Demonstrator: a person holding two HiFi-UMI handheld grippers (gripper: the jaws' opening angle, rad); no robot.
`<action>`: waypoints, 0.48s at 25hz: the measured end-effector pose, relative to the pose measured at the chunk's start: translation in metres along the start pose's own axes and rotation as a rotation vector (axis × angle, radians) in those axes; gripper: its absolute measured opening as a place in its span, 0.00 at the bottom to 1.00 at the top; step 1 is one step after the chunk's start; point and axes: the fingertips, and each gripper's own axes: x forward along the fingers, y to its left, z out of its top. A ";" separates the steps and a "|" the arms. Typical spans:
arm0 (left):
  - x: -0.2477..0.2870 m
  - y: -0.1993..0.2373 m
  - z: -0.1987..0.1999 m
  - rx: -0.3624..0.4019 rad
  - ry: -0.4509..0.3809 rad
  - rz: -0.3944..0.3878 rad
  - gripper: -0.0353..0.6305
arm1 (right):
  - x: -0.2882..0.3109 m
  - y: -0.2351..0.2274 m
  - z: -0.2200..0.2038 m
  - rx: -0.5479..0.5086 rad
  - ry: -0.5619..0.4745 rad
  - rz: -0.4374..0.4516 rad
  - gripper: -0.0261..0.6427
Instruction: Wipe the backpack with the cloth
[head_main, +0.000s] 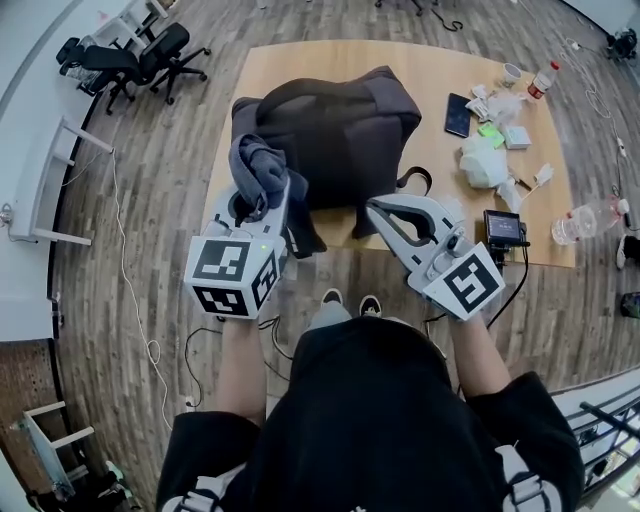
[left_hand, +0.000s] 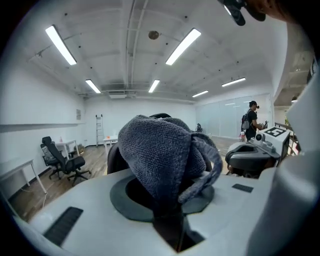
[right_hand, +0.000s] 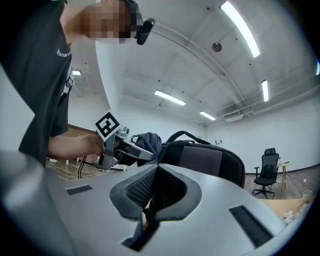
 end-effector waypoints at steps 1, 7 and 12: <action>0.001 0.000 -0.005 0.009 0.015 0.008 0.20 | -0.002 -0.001 -0.001 0.007 0.004 -0.004 0.05; 0.007 -0.006 -0.033 0.025 0.101 -0.015 0.20 | -0.009 -0.007 -0.011 0.054 0.022 -0.032 0.05; 0.006 -0.010 0.000 0.069 0.045 -0.045 0.20 | -0.006 -0.004 -0.010 0.051 0.024 -0.019 0.05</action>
